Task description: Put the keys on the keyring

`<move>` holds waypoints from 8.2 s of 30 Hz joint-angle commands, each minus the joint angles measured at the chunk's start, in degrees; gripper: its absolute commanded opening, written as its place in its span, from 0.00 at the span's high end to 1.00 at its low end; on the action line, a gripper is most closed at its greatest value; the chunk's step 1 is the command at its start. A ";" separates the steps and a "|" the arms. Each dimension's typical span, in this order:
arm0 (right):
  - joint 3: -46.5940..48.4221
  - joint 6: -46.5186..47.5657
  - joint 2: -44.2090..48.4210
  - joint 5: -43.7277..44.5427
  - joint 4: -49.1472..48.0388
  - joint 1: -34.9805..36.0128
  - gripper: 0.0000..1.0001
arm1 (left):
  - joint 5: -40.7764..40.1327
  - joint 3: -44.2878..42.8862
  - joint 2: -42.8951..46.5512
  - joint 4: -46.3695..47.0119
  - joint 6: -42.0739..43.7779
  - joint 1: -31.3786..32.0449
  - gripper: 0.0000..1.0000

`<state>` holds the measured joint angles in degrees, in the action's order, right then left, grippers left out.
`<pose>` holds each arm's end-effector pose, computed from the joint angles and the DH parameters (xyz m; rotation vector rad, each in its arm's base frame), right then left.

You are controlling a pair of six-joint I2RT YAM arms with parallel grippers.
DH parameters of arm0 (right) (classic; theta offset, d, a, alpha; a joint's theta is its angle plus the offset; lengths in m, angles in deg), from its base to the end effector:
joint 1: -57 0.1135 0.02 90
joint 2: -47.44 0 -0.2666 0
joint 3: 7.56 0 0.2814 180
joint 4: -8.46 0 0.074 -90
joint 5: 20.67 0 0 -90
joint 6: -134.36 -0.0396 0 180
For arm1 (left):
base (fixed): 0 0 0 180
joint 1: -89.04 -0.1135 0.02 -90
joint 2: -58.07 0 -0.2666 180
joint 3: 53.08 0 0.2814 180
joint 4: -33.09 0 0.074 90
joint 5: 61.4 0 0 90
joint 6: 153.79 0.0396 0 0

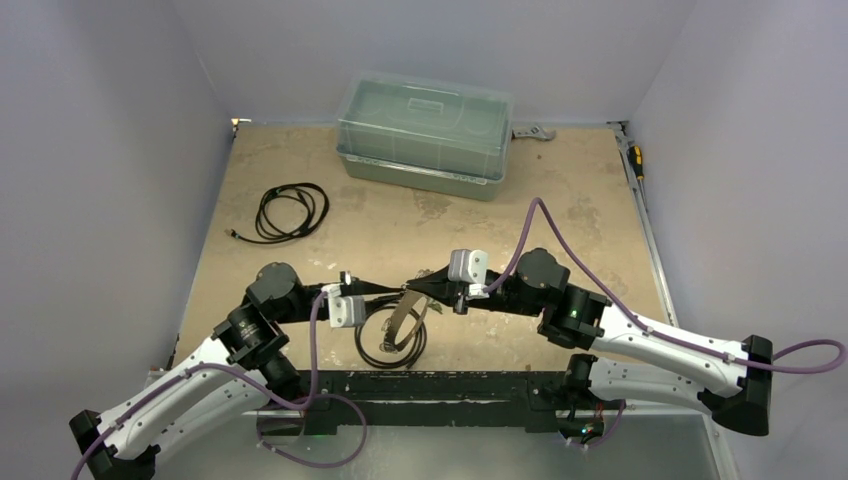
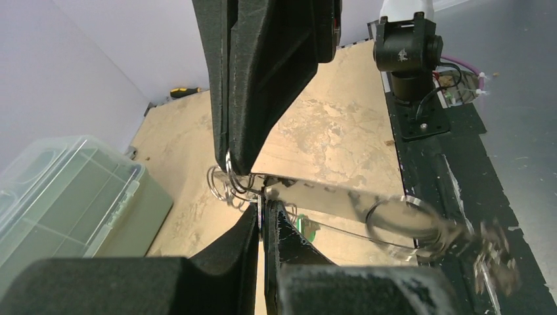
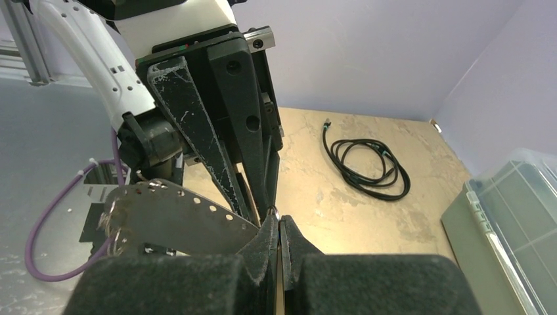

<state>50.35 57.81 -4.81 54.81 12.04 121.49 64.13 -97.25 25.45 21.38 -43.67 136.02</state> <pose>0.0983 0.2291 0.3561 -1.1647 1.1055 0.8943 0.1042 -0.1454 0.3133 1.2782 1.0252 -0.8479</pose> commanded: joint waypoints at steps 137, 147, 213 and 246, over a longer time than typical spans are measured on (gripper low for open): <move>-2.71 -0.45 2.59 -3.50 -8.71 -0.04 0.97 | -4.68 -16.73 -3.89 -21.58 2.53 -0.02 1.00; -2.62 -0.45 2.59 -3.01 -8.32 -0.06 0.79 | -5.02 -19.24 -4.92 -24.11 4.02 -0.05 1.00; 4.30 2.23 -8.55 0.08 1.05 0.02 1.00 | -7.93 -21.95 -4.59 -30.09 8.73 -0.05 0.55; -1.13 -0.27 -0.37 -0.06 -6.66 0.02 1.00 | -8.13 -6.54 8.61 -14.80 7.36 0.00 0.54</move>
<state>49.24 58.25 -6.49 55.00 9.95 121.49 53.29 -105.60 35.81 0.26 -34.58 135.95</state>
